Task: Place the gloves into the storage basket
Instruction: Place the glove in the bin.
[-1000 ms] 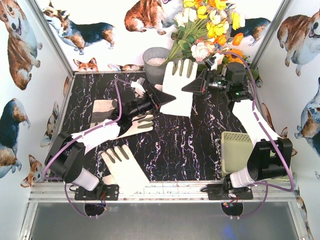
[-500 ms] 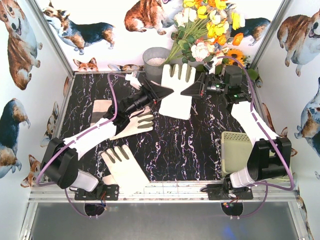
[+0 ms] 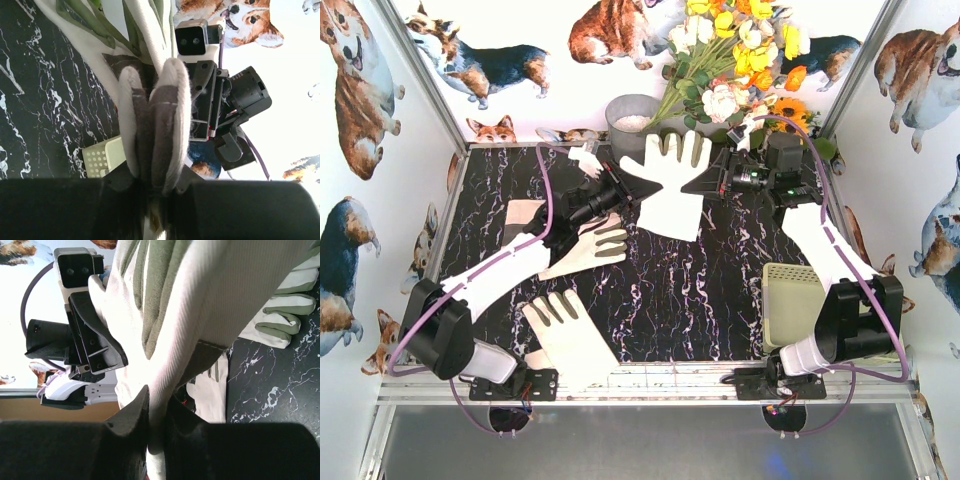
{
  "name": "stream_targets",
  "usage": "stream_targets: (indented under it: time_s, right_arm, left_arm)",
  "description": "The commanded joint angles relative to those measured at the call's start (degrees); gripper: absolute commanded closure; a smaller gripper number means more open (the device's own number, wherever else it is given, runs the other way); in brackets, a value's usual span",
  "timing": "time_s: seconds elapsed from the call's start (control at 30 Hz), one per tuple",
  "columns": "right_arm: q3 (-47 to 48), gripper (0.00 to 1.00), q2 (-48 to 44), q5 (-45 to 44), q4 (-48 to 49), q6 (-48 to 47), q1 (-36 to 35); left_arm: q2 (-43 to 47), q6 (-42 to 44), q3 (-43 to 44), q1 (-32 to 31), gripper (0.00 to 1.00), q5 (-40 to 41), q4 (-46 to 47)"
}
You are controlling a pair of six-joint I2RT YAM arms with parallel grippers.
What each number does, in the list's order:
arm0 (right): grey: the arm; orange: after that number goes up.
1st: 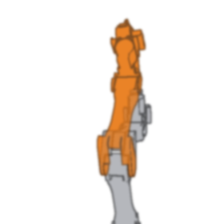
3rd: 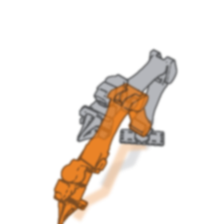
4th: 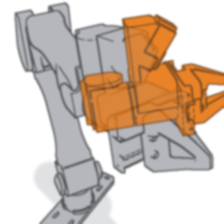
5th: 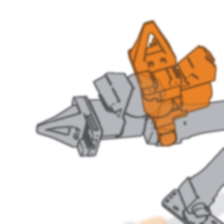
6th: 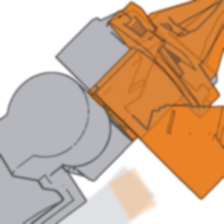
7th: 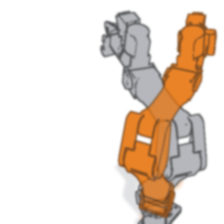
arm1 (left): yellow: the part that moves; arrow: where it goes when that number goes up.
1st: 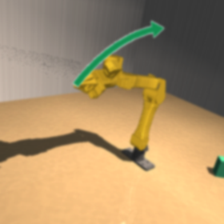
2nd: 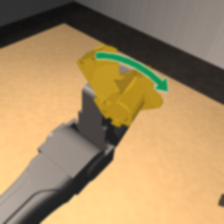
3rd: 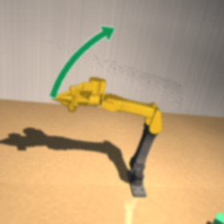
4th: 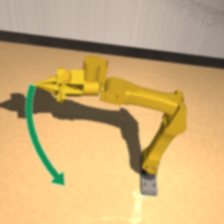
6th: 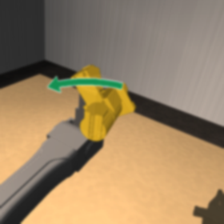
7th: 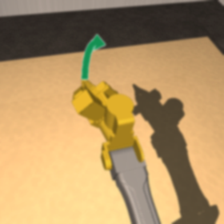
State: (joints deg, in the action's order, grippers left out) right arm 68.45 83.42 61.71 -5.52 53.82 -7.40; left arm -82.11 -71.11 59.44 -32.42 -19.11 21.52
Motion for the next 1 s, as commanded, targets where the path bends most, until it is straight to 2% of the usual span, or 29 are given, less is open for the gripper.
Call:
stream_targets:
  time_s: [0.0,0.13,0.2,0.27,0.37,0.73,0.97]
  right_arm:
    - [0.5,0.8,-3.0,-1.0,1.7,0.1,-0.6]
    - [-0.3,0.42,-2.8,-1.4,5.1,3.6,-0.6]
    - [-0.2,0.16,-2.9,-1.6,5.6,4.3,-0.8]
    - [-0.2,0.04,-2.9,-1.6,6.5,5.9,-0.9]
    - [-0.6,0.0,-2.5,-1.3,8.5,10.7,-1.6]
    - [-4.1,0.0,-2.6,-4.1,17.6,30.8,-2.5]
    - [-6.0,0.01,-2.4,-5.3,30.4,45.2,-3.3]
  left_arm:
    - [2.7,0.5,2.8,0.1,1.0,2.9,-3.1]
    - [4.4,-0.7,2.9,0.1,1.0,4.9,-3.8]
    - [4.9,-1.2,3.2,0.1,1.0,5.7,-3.7]
    - [5.0,-1.6,4.1,0.1,1.0,6.3,-3.6]
    - [4.7,-1.8,5.9,0.1,1.0,7.0,-3.1]
    - [2.7,-0.6,11.0,0.1,1.0,7.8,-2.8]
    - [1.6,-2.4,11.4,-0.1,1.0,6.8,-0.7]
